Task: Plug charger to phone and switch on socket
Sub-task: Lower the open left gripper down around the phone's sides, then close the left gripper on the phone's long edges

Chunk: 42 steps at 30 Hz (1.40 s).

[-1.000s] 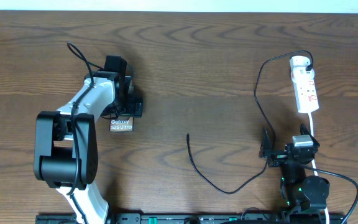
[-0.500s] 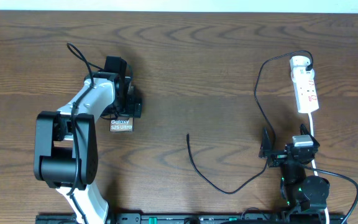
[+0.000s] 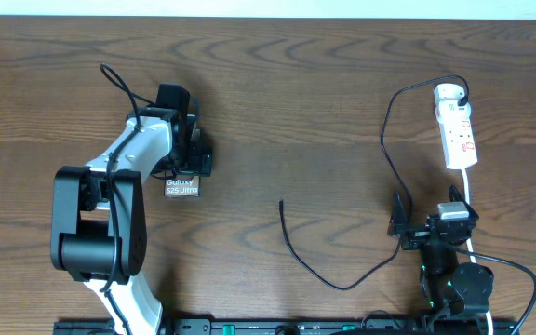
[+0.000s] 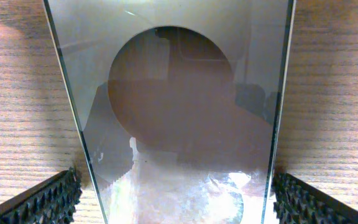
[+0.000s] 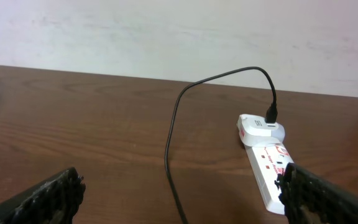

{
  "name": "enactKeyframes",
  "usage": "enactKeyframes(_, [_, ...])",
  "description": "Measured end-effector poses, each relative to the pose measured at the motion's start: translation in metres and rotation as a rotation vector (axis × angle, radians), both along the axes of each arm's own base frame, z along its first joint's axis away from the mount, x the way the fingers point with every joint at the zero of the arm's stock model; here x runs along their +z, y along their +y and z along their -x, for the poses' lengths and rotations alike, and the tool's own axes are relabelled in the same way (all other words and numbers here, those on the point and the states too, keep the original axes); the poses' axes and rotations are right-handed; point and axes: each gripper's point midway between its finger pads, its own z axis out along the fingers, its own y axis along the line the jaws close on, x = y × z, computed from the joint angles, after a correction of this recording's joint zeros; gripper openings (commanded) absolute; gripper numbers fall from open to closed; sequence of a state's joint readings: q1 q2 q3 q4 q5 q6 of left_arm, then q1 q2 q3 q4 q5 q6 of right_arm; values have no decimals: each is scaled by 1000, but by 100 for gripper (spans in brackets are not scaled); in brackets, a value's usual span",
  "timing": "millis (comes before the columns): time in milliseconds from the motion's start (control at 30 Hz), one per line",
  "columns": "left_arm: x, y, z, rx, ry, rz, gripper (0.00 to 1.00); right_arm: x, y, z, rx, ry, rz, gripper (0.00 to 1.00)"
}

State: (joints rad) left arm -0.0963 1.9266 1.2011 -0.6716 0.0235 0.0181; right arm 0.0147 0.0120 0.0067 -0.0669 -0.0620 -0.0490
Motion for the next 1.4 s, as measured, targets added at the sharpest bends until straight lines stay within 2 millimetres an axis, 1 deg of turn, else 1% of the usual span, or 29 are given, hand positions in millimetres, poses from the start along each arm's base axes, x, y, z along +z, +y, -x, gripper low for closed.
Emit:
enactKeyframes(500, [0, 0, -1, -16, -2, -1, 98, 0, 0, 0, 0, 0, 0, 99])
enactKeyframes(633, [0, 0, 0, -16, 0, -1, 100, 0, 0, 0, 0, 0, 0, 99])
enactKeyframes(733, [0, 0, 1, -16, 4, 0, 95, 0, 0, 0, 0, 0, 0, 99])
enactKeyframes(800, [0, -1, 1, -16, 5, 2, 95, 0, 0, 0, 0, 0, 0, 99])
enactKeyframes(1000, [0, -1, 1, -16, 6, 2, 89, 0, 0, 0, 0, 0, 0, 99])
enactKeyframes(1267, [0, -1, 2, -17, 7, 2, 89, 0, 0, 0, 0, 0, 0, 99])
enactKeyframes(1400, [0, -1, 2, -16, 7, 2, 87, 0, 0, 0, 0, 0, 0, 99])
